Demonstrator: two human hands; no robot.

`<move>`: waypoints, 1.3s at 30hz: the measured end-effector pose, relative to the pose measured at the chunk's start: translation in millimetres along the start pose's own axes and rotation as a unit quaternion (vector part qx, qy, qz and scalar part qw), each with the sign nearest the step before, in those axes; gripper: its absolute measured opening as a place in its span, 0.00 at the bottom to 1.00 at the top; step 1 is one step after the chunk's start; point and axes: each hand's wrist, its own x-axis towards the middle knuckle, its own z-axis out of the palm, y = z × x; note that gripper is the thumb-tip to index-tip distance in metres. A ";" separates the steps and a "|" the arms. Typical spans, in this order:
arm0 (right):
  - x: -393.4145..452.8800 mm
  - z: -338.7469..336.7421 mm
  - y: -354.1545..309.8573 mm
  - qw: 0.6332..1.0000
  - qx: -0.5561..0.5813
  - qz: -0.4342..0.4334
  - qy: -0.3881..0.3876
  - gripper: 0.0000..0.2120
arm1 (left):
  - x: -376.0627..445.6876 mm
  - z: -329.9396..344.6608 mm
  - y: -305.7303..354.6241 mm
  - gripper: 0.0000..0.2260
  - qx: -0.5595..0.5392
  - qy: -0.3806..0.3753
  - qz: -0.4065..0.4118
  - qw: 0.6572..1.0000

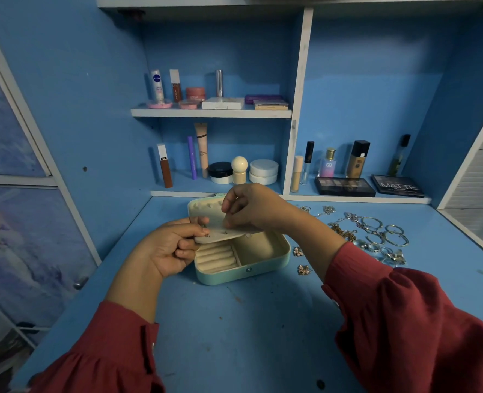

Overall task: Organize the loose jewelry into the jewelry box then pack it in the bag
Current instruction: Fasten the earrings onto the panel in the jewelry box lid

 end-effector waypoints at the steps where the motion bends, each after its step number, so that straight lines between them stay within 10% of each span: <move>1: 0.1 0.0 -0.2 1.000 -0.001 -0.001 -0.003 0.10 | -0.2 -0.1 0.1 0.11 0.001 0.000 0.000 1.000; 39: 13.3 -9.1 -10.1 0.984 -0.156 -0.013 -0.088 0.02 | -1.2 0.3 0.5 0.11 0.017 -0.003 0.002 1.000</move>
